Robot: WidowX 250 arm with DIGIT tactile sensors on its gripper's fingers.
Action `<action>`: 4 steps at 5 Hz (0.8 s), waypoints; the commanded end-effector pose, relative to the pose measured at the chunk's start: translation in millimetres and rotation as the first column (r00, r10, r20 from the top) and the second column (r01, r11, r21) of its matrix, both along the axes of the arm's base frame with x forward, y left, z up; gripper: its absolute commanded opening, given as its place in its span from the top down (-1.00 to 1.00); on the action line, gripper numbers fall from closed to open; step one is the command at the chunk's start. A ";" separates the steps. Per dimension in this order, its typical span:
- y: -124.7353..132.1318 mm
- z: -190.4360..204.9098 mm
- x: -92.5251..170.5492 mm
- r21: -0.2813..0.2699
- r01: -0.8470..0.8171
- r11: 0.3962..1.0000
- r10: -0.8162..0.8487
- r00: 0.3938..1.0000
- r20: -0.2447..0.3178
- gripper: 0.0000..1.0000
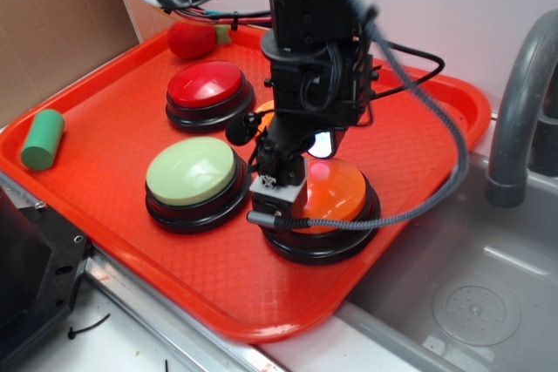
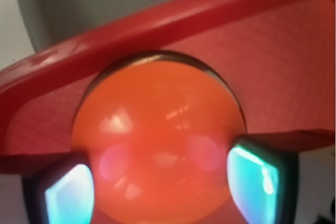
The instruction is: Push the orange button.
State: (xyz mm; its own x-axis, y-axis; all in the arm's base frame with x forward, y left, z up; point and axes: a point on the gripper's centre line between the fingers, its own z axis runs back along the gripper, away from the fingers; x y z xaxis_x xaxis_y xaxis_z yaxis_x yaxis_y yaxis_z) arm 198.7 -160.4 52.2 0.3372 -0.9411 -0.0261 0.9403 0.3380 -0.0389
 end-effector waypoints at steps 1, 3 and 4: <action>8.0 27.8 -18.7 -0.002 -0.046 0.999 0.046 0.999 0.029 -1.00; 12.5 69.6 -17.3 0.020 -0.134 0.991 0.132 0.988 0.076 -1.00; 12.0 77.0 -15.7 -0.007 -0.151 0.988 0.151 0.984 0.099 -1.00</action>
State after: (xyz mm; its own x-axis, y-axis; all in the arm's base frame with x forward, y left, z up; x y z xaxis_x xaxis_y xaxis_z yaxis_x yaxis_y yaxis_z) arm 194.0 -138.2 110.1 0.4748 -0.8784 -0.0541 0.8800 0.4745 0.0195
